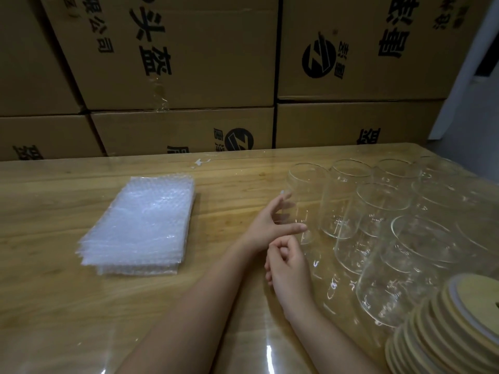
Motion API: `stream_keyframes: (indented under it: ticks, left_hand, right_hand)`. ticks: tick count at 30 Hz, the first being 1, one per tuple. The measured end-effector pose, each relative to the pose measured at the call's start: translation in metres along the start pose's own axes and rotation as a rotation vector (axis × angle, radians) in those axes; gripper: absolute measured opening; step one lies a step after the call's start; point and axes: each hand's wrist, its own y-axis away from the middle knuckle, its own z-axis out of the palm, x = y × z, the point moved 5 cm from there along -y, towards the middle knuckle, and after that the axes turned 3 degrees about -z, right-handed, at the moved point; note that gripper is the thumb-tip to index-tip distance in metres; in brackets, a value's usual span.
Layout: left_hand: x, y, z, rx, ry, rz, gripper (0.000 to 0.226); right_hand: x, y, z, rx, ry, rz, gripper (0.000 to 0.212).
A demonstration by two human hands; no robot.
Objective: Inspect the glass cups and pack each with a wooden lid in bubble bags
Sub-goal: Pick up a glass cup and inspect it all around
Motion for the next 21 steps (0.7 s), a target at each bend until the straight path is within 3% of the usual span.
stream_keyframes:
  ticks: [11, 18, 21]
  left_hand:
    - [-0.001, 0.096, -0.07, 0.339, 0.102, 0.008, 0.079]
    - [-0.014, 0.114, -0.084, 0.461, 0.215, 0.07, 0.088]
    - [-0.014, 0.115, -0.085, 0.508, 0.186, 0.093, 0.078]
  right_hand:
    - [0.0, 0.002, 0.001, 0.013, 0.014, -0.084, 0.024]
    - [-0.007, 0.001, 0.007, 0.016, -0.044, -0.161, 0.024]
    - [-0.013, 0.002, 0.009, -0.04, -0.064, -0.199, 0.036]
